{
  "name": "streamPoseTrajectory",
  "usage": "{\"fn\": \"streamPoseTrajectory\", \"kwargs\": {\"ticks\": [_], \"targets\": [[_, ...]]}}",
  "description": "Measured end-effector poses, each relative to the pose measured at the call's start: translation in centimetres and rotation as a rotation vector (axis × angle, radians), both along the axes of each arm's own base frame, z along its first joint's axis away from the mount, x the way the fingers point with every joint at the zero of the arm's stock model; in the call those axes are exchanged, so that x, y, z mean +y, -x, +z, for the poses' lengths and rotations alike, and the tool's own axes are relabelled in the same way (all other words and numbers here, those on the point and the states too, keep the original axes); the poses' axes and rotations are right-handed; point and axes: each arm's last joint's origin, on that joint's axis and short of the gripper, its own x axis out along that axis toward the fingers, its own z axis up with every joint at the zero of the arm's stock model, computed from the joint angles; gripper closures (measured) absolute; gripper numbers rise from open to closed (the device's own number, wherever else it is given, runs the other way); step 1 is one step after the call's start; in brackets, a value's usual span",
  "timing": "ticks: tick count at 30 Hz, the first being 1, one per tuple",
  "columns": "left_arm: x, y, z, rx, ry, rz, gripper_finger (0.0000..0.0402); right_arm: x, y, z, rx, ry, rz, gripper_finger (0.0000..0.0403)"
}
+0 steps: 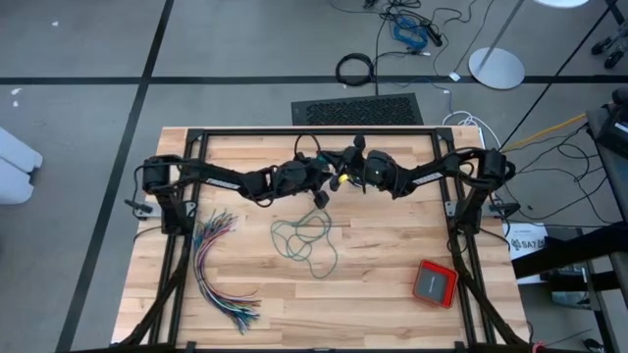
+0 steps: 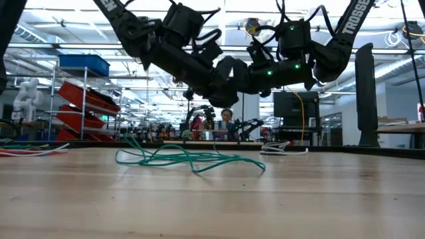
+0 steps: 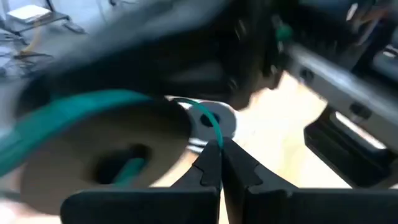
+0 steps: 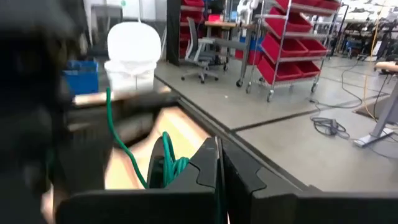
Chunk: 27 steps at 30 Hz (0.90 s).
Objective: Coil cords
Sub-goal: Coil the green wire onto the spool
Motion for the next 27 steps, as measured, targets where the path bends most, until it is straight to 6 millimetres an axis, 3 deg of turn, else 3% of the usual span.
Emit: {"fn": "streamPoseTrajectory", "kwargs": {"ticks": [11,27], "targets": [[-0.4,2.9,3.8,0.127,-0.079,0.036,0.0401,-0.1,0.1,-0.5,0.091,0.041,0.003,0.0403],[1.4,4.5,3.0,0.329,-0.114,0.058,0.0402,0.6,0.4,-0.3,0.162,-0.015,0.113,0.0403]]}}
